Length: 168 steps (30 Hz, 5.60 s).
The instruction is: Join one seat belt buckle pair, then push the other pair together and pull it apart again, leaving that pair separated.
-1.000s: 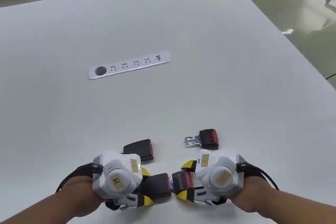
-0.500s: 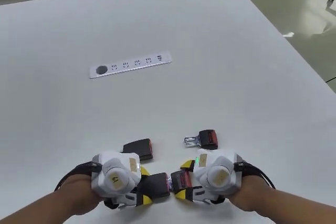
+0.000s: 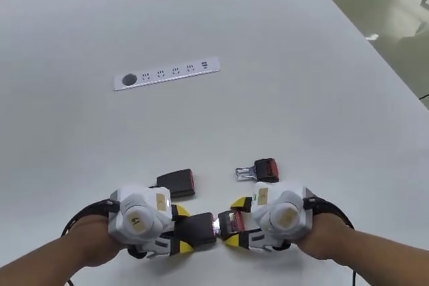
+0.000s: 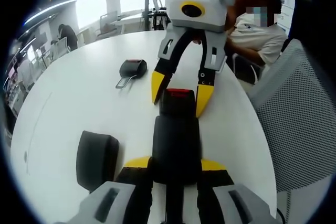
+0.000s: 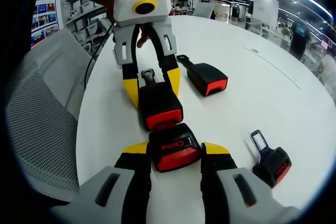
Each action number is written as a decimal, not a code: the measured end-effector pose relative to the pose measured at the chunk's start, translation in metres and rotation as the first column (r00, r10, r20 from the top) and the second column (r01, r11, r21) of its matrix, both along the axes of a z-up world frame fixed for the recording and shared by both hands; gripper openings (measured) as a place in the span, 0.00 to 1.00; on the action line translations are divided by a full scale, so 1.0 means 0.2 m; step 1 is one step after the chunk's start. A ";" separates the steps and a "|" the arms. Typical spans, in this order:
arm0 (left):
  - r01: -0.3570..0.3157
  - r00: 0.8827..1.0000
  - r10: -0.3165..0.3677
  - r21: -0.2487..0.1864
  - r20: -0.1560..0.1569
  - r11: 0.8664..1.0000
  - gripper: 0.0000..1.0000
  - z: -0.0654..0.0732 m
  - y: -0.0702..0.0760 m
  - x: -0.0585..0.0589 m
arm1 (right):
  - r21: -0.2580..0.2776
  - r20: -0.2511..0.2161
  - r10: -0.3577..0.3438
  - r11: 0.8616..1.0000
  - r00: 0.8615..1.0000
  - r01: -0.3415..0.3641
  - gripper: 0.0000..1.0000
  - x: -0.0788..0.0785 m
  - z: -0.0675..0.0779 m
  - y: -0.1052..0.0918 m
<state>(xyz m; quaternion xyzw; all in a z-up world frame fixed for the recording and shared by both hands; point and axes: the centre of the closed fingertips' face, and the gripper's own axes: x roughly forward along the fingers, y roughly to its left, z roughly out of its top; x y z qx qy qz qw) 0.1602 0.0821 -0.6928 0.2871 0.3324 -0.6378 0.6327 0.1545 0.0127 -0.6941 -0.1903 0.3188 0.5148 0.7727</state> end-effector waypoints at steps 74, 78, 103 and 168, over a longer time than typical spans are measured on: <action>-0.191 0.970 0.205 -0.114 0.132 0.975 0.61 0.30 0.17 0.35 | 0.096 0.115 -0.110 0.990 0.987 0.100 0.77 0.31 0.30 -0.14; -0.205 0.966 0.221 -0.121 0.133 0.971 0.62 0.32 0.19 0.43 | 0.075 0.098 -0.092 0.994 0.991 0.085 0.77 0.37 0.27 -0.22; -0.104 0.994 0.104 -0.009 0.045 0.995 0.56 0.03 0.16 0.53 | -0.049 -0.085 -0.007 0.999 0.996 0.003 0.55 0.47 0.00 -0.43; -0.014 1.000 0.012 0.065 0.024 0.998 0.33 0.03 0.12 0.50 | -0.090 -0.062 0.162 0.982 0.985 -0.167 0.35 0.52 -0.02 0.00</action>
